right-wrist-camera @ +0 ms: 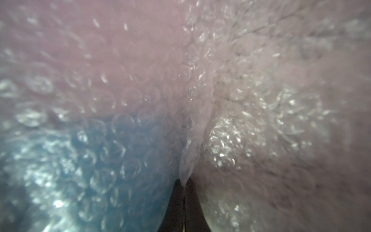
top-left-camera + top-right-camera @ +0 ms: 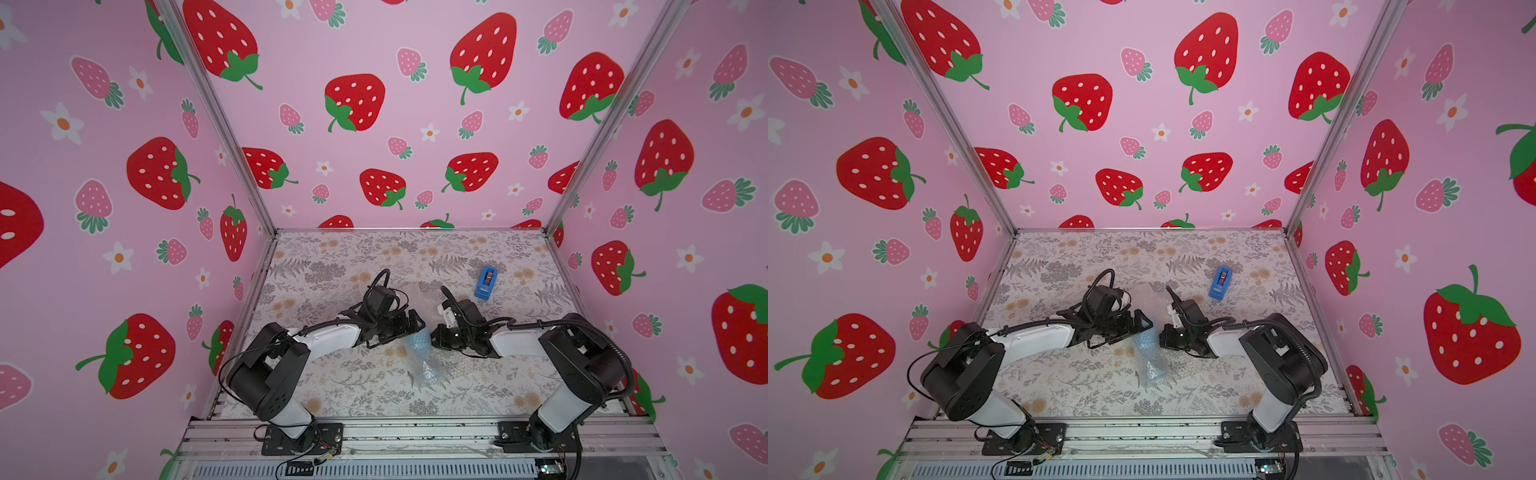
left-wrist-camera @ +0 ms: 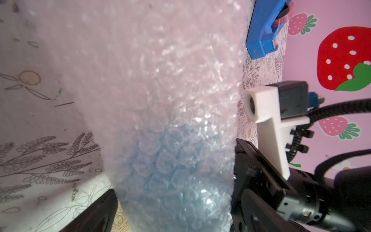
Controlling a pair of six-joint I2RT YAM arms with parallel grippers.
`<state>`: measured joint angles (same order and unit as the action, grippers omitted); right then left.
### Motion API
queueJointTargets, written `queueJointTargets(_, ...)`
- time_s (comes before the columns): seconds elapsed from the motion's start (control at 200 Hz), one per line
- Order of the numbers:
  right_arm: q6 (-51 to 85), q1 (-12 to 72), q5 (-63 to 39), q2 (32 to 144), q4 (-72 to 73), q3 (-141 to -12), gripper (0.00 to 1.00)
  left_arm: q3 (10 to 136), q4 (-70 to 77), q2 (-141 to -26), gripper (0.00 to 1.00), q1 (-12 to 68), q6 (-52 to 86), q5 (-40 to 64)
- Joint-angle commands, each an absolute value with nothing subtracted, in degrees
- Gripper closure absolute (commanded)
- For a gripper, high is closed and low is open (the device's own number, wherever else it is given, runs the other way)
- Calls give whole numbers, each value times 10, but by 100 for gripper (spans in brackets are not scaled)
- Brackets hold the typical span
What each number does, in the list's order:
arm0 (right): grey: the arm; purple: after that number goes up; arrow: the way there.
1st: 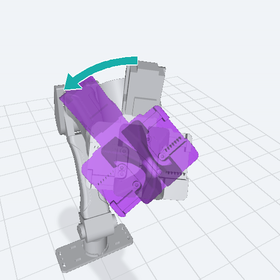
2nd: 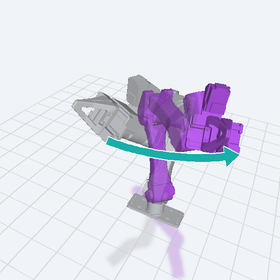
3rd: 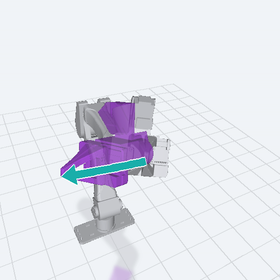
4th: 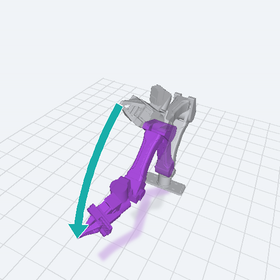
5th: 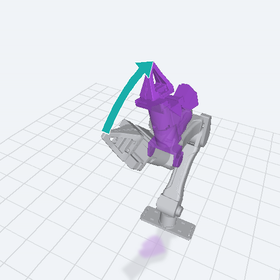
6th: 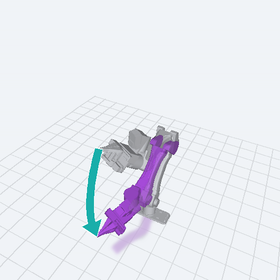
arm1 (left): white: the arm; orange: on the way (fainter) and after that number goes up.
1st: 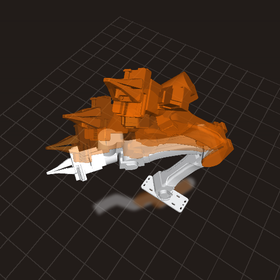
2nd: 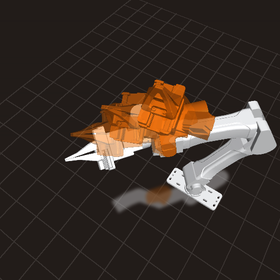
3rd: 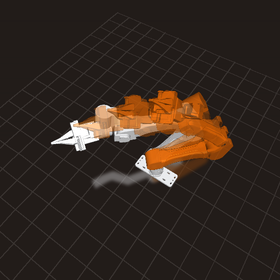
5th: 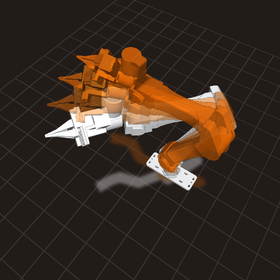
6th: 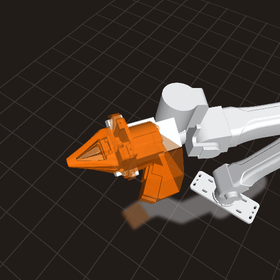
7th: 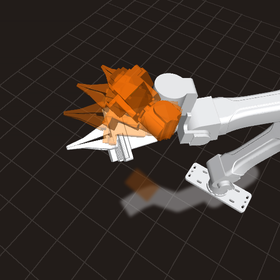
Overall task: Wrap wine glasses in bubble wrap
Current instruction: Wrap the wine glass in bubble wrap.
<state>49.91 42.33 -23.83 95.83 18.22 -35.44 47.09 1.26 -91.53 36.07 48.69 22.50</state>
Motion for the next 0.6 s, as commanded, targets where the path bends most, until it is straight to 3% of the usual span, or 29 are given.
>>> queueJointTargets(0.0, 509, 434, -221, 972, 177, -363, 94, 497, 9, -923, 1, 365, 497, 220)
queueJointTargets(0.45, 514, 450, -211, 973, 175, -357, 94, 538, -64, -953, 8, 375, 465, 192)
queueJointTargets(0.595, 515, 450, -209, 974, 175, -359, 92, 550, -90, -959, 18, 380, 453, 182)
